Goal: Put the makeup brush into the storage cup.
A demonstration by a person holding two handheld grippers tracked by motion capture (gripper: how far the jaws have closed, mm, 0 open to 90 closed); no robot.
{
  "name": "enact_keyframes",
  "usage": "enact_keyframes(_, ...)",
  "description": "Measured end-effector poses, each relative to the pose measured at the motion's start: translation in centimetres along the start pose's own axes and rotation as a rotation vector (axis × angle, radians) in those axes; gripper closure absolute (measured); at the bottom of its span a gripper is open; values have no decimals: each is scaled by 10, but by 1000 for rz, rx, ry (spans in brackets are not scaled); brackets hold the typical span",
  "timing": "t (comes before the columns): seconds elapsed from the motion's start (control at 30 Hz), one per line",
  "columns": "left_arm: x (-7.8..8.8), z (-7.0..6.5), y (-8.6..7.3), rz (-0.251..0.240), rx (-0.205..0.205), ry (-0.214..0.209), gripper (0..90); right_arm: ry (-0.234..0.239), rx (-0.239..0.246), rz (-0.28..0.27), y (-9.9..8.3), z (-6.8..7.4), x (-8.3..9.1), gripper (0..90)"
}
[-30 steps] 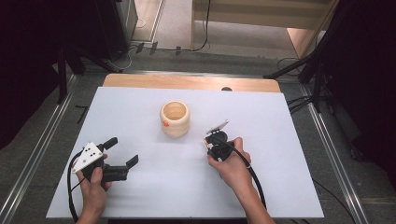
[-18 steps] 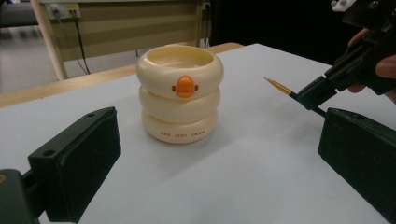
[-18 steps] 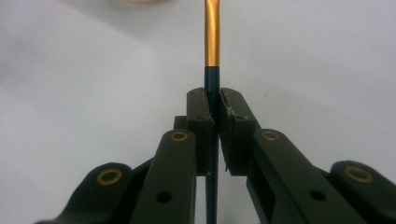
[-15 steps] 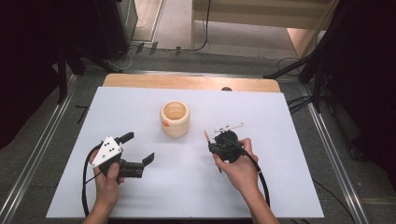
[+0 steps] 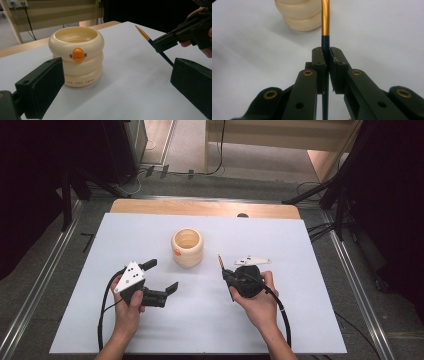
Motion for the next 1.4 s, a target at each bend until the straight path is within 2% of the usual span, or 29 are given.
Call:
enact_keyframes(0.07,-3,-3,2,-10,-1,-20,0,-9,15,-19,0,1,2,842)
enact_keyframes(0.23,-12,-10,7,-8,-18,-45,0,-4,13,-57,1,2,5,842)
enact_keyframes(0.33,-17,-12,8,-17,-5,-42,31,6,7,-91,1,1,8,842)
enact_keyframes(0.47,-25,-15,6,-13,16,-69,69,20,9,-138,2,2,12,842)
enact_keyframes(0.63,-30,-20,3,2,16,-98,110,35,17,-191,2,6,17,842)
enact_keyframes(0.87,-39,-32,-1,17,30,-153,139,62,19,-239,1,12,20,842)
enact_keyframes(1.17,-49,-45,-4,38,38,-182,173,94,24,-296,1,19,26,842)
enact_keyframes(1.4,-54,-55,-3,45,61,-217,222,147,30,-334,0,28,27,842)
Point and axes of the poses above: each handheld gripper's, and its own axes: x roughly backward along the jaws, y roughly out of its top, z roughly to its left, the point moved 2 cm from there along -x, roughly forward along the jaws
